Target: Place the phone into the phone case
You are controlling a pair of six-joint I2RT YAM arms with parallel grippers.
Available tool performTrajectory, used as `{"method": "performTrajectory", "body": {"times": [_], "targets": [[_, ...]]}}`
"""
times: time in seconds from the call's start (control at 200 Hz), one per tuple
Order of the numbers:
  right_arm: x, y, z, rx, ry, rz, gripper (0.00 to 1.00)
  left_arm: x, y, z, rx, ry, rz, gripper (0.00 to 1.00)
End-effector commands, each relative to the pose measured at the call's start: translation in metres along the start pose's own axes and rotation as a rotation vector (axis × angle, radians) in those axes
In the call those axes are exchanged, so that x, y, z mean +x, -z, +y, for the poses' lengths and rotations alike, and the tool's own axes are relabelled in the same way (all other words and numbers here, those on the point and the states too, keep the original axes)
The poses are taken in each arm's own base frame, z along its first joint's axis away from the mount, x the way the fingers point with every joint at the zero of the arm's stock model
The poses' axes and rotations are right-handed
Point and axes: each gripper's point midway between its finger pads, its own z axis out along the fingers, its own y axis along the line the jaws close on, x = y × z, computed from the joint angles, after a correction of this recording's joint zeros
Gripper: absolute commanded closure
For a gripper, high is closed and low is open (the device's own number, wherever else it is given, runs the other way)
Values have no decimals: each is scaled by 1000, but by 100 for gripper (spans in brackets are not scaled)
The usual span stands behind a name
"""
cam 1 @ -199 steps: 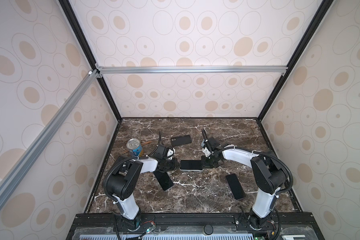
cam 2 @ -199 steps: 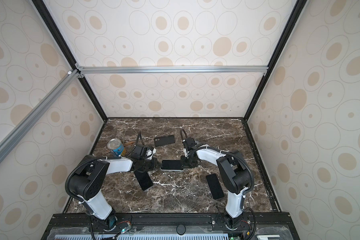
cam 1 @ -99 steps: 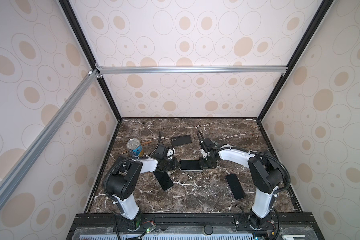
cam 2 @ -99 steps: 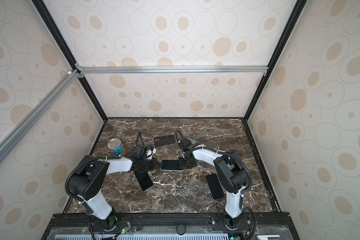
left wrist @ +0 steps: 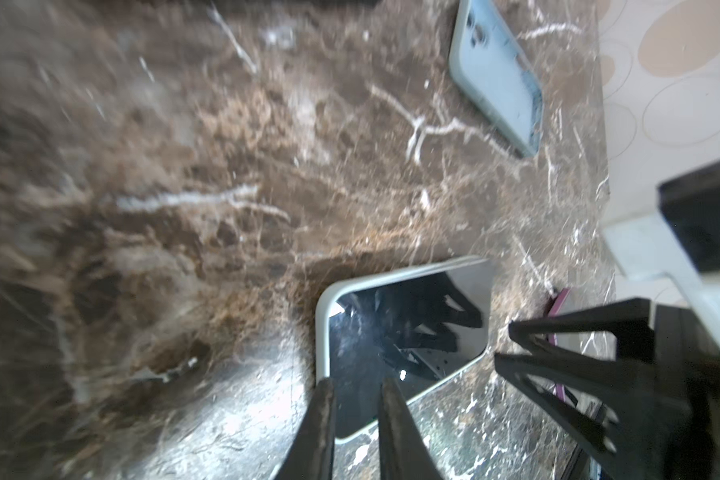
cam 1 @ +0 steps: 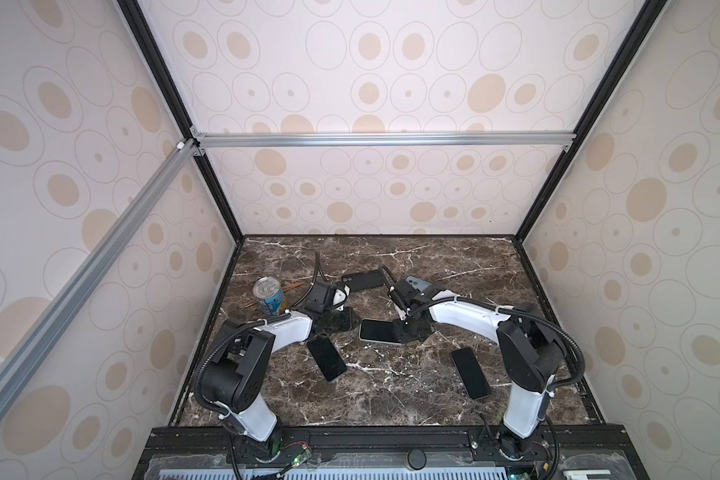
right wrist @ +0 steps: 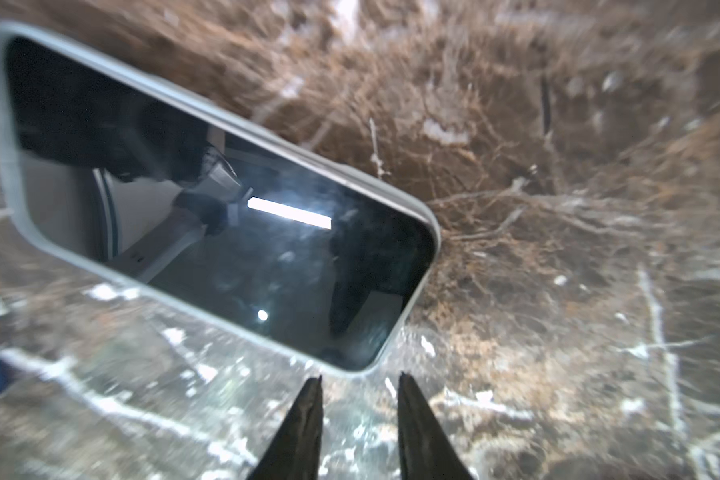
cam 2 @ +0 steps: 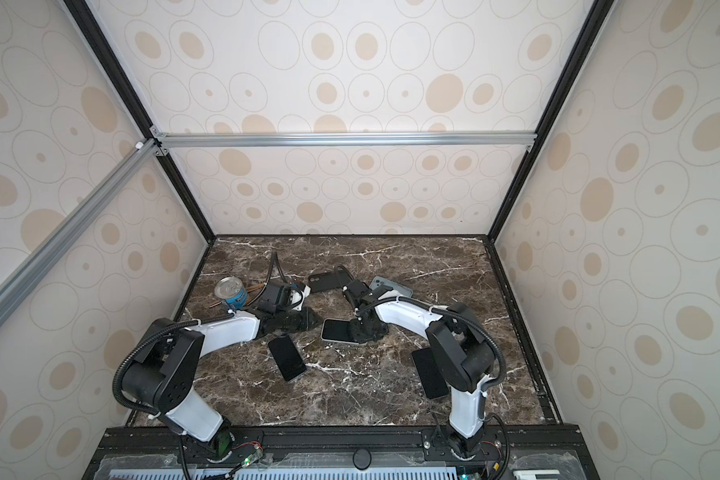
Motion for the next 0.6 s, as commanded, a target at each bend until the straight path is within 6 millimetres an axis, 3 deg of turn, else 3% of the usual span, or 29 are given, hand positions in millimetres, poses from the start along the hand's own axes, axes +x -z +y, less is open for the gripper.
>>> {"method": "performTrajectory", "body": {"times": [0.0, 0.16, 0.305, 0.595], "targets": [[-24, 40, 11, -62, 21, -93, 65, -26, 10, -10, -18, -40, -55, 77], [-38, 39, 1, -112, -12, -116, 66, -34, 3, -10, -21, -38, -49, 73], [-47, 24, -1, -234, -95, -117, 74, -25, -16, -4, 0, 4, 10, 69], [-30, -15, -15, -198, -128, -18, 77, 5, -34, 12, 2, 23, 95, 68]]}}
